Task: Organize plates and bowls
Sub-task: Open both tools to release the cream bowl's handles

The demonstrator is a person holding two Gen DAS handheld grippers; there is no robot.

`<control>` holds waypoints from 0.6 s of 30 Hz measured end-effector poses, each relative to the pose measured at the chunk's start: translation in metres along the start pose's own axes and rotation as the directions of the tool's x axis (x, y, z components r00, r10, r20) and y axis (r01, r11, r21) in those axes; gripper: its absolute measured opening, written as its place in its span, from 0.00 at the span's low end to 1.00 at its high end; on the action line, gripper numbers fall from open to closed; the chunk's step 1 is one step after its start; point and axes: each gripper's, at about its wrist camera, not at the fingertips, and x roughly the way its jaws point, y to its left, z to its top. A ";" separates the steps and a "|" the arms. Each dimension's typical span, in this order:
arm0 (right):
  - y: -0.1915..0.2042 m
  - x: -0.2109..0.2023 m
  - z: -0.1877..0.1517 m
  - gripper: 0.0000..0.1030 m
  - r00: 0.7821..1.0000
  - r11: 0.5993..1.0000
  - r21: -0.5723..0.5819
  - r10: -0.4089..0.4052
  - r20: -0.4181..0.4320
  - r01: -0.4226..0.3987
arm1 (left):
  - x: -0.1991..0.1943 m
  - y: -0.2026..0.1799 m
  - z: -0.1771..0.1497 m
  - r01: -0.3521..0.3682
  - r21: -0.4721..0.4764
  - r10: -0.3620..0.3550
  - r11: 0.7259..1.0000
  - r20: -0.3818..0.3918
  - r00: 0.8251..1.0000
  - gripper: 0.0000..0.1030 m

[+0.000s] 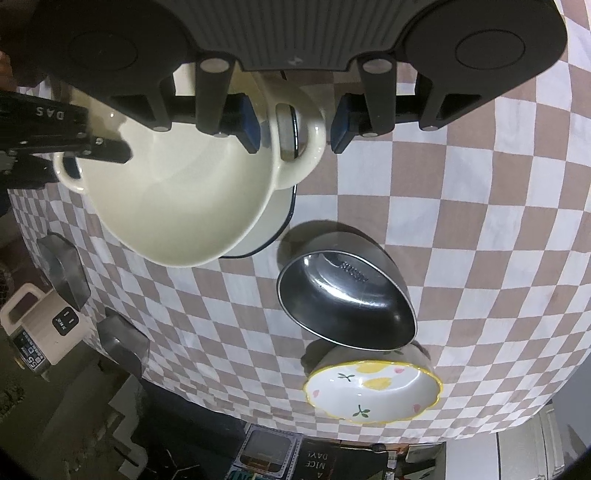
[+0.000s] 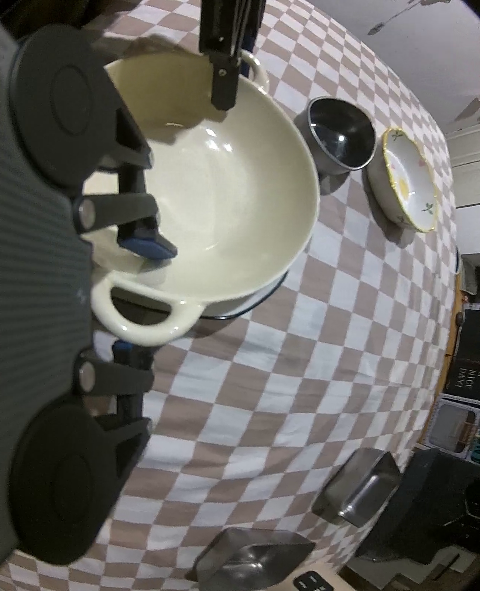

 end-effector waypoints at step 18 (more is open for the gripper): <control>-0.023 0.020 -0.002 0.68 0.997 0.991 0.125 0.061 -0.041 -0.055 | -0.003 -0.001 0.001 -0.028 0.025 0.029 0.999 -0.010 1.000 0.48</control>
